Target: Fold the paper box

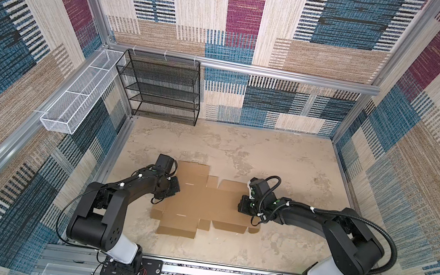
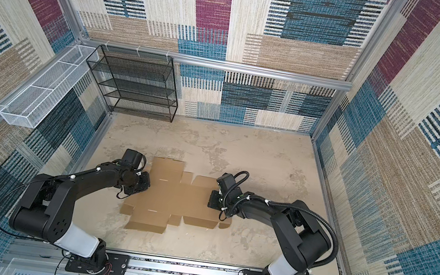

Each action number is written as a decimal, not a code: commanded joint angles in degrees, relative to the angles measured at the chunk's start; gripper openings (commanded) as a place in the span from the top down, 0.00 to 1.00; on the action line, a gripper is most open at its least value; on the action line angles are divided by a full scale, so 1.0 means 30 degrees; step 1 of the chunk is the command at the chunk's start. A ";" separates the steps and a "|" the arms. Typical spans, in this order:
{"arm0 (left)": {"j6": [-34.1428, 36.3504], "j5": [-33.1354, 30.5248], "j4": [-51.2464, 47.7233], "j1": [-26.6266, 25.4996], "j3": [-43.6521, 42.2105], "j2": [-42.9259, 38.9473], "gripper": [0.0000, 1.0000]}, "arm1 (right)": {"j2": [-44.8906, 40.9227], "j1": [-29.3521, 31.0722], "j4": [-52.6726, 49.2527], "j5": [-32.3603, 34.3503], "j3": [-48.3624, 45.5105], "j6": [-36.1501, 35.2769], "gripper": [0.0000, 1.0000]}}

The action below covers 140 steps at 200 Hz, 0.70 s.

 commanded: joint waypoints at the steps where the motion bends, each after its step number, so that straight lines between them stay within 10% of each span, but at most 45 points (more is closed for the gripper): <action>1: -0.0885 0.0326 -0.1554 -0.0180 -0.0631 -0.0277 1.00 | 0.1336 -0.0632 0.0201 0.0134 0.1363 -0.1804 0.95; 140: -0.3703 0.2241 -0.1238 -0.5343 -0.1695 -0.2759 1.00 | 0.9111 -0.1982 0.0408 -0.1477 1.2361 -0.5379 0.90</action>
